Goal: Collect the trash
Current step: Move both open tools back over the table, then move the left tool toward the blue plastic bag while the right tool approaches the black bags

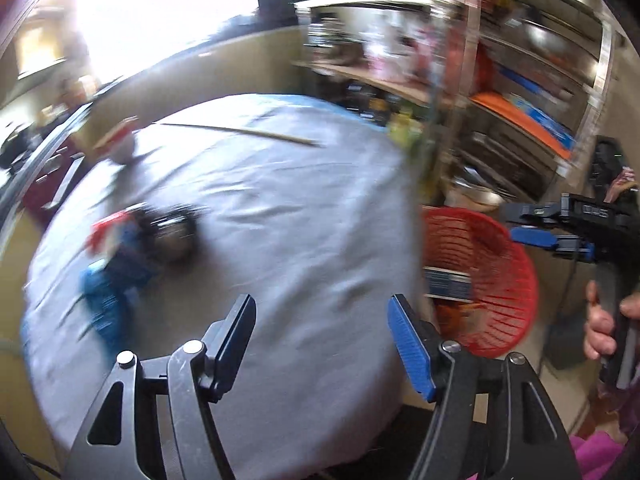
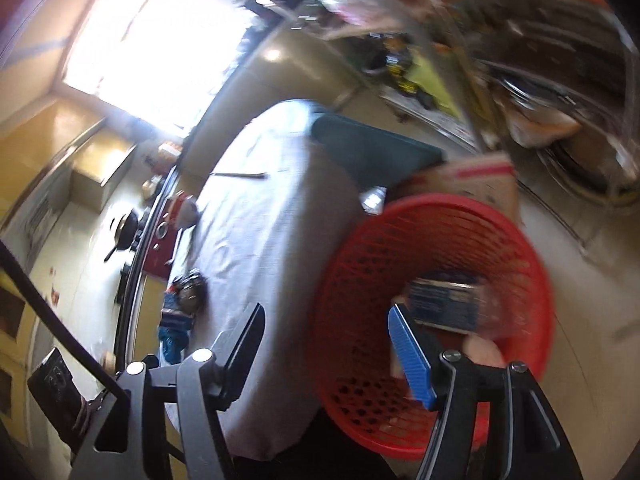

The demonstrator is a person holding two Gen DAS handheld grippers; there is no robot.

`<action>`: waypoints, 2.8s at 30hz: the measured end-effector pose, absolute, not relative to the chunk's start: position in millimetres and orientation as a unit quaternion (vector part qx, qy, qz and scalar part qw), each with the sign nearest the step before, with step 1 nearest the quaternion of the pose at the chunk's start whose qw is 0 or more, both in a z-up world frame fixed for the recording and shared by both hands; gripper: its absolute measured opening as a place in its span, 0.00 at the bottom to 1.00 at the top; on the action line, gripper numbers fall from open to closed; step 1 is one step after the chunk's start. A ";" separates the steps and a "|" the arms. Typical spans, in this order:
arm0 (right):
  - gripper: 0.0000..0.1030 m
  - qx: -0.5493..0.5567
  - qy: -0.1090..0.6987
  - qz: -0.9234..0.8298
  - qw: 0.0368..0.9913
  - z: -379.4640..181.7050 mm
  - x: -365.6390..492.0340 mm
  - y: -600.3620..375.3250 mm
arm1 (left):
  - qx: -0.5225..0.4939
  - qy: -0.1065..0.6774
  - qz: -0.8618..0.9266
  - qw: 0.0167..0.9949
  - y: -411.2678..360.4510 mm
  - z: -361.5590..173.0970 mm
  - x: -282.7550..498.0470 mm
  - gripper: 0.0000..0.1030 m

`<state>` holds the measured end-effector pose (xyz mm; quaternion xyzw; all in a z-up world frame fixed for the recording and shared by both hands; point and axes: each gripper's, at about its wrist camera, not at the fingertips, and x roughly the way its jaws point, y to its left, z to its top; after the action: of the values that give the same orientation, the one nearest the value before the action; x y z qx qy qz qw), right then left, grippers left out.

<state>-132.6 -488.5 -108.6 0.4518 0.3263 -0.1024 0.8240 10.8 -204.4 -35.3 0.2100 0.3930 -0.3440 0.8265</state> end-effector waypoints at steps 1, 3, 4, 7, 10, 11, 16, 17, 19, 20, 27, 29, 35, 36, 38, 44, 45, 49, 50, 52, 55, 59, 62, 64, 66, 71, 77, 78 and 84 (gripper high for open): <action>0.66 0.442 0.327 -0.097 0.830 -103.9 -125.8 -484.0 | 0.207 0.391 -0.321 0.838 -193.2 -32.7 15.7 0.67; 0.66 0.417 0.327 -0.086 0.844 -90.2 -107.9 -468.1 | 0.202 0.387 -0.288 0.852 -177.5 -29.4 21.8 0.68; 0.66 0.403 0.325 -0.078 0.852 -82.8 -98.2 -459.0 | 0.200 0.385 -0.268 0.860 -168.4 -27.6 25.5 0.69; 0.66 0.364 0.325 -0.061 0.871 -63.9 -74.1 -433.2 | 0.196 0.384 -0.223 0.874 -146.8 -25.2 35.1 0.69; 0.66 0.335 0.325 -0.043 0.883 -50.0 -56.3 -407.7 | 0.190 0.380 -0.191 0.885 -126.5 -22.9 41.6 0.70; 0.66 0.323 0.326 -0.038 0.887 -45.6 -49.6 -397.2 | 0.187 0.380 -0.183 0.887 -120.6 -22.4 44.1 0.70; 0.66 0.290 0.336 -0.013 0.896 -35.7 -26.6 -362.3 | 0.178 0.379 -0.157 0.895 -98.2 -21.6 49.6 0.70; 0.66 0.283 0.338 -0.009 0.898 -33.4 -22.4 -355.1 | 0.177 0.378 -0.153 0.896 -93.7 -21.6 50.1 0.70; 0.66 0.272 0.339 -0.001 0.901 -29.3 -16.2 -343.5 | 0.174 0.380 -0.146 0.897 -86.2 -22.6 52.3 0.70; 0.66 0.266 0.339 0.002 0.902 -27.5 -13.3 -338.4 | 0.172 0.382 -0.143 0.897 -82.4 -23.0 53.4 0.70; 0.66 0.231 0.343 0.026 0.910 -19.0 6.6 -307.0 | 0.156 0.394 -0.122 0.898 -58.1 -27.2 61.9 0.70; 0.66 0.226 0.344 0.032 0.911 -18.5 11.7 -299.5 | 0.152 0.395 -0.116 0.898 -52.4 -28.2 64.4 0.70; 0.66 0.212 0.351 0.044 0.911 -19.3 24.8 -283.4 | 0.146 0.402 -0.105 0.898 -41.7 -31.5 72.3 0.70; 0.66 0.211 0.352 0.046 0.911 -19.0 26.1 -281.6 | 0.145 0.403 -0.104 0.898 -40.2 -32.0 73.3 0.70; 0.66 0.208 0.353 0.048 0.911 -19.7 29.2 -279.0 | 0.143 0.405 -0.102 0.897 -38.2 -33.1 75.4 0.70; 0.66 0.206 0.363 0.051 0.907 -25.7 39.5 -274.7 | 0.140 0.412 -0.097 0.895 -35.3 -36.6 82.0 0.70; 0.66 0.205 0.366 0.052 0.906 -27.0 41.3 -273.8 | 0.140 0.413 -0.095 0.895 -34.3 -37.5 83.3 0.70; 0.66 0.205 0.374 0.053 0.903 -32.8 48.3 -271.7 | 0.138 0.417 -0.091 0.894 -31.2 -40.3 88.4 0.70; 0.66 0.205 0.376 0.054 0.902 -34.0 49.6 -271.2 | 0.138 0.419 -0.089 0.893 -30.4 -41.2 90.0 0.70; 0.66 0.205 0.379 0.056 0.901 -36.4 53.1 -270.0 | 0.137 0.421 -0.087 0.892 -29.4 -42.9 92.2 0.70; 0.66 0.205 0.383 0.057 0.899 -39.5 58.7 -267.3 | 0.136 0.425 -0.083 0.891 -27.8 -45.3 95.5 0.70; 0.66 0.206 0.387 0.061 0.897 -42.3 65.0 -264.4 | 0.137 0.429 -0.081 0.889 -26.9 -47.8 99.5 0.70; 0.66 0.206 0.389 0.063 0.895 -44.1 69.6 -262.3 | 0.137 0.431 -0.079 0.888 -25.6 -49.4 102.4 0.70; 0.66 0.206 0.391 0.064 0.895 -45.7 73.2 -261.0 | 0.137 0.433 -0.078 0.888 -24.7 -50.4 104.0 0.70; 0.66 0.207 0.393 0.064 0.894 -47.3 75.4 -260.4 | 0.135 0.435 -0.077 0.887 -23.4 -52.0 106.4 0.70; 0.66 0.203 0.399 0.062 0.892 -52.7 82.6 -259.4 | 0.112 0.455 -0.079 0.880 -14.2 -58.0 117.5 0.70; 0.66 0.210 0.410 0.051 0.886 -65.7 94.2 -265.3 | 0.077 0.478 -0.091 0.870 -6.3 -63.1 132.7 0.70; 0.66 0.214 0.412 0.048 0.884 -69.1 97.7 -267.5 | 0.070 0.483 -0.095 0.868 -5.6 -63.9 136.2 0.70; 0.66 0.227 0.419 0.046 0.878 -82.2 119.5 -275.8 | 0.015 0.511 -0.127 0.850 -1.5 -71.0 156.3 0.70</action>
<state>119.5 -275.8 -82.2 0.2270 0.4193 0.0460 0.8778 156.3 -1.5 -71.0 0.0151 0.5108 -0.1275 0.8501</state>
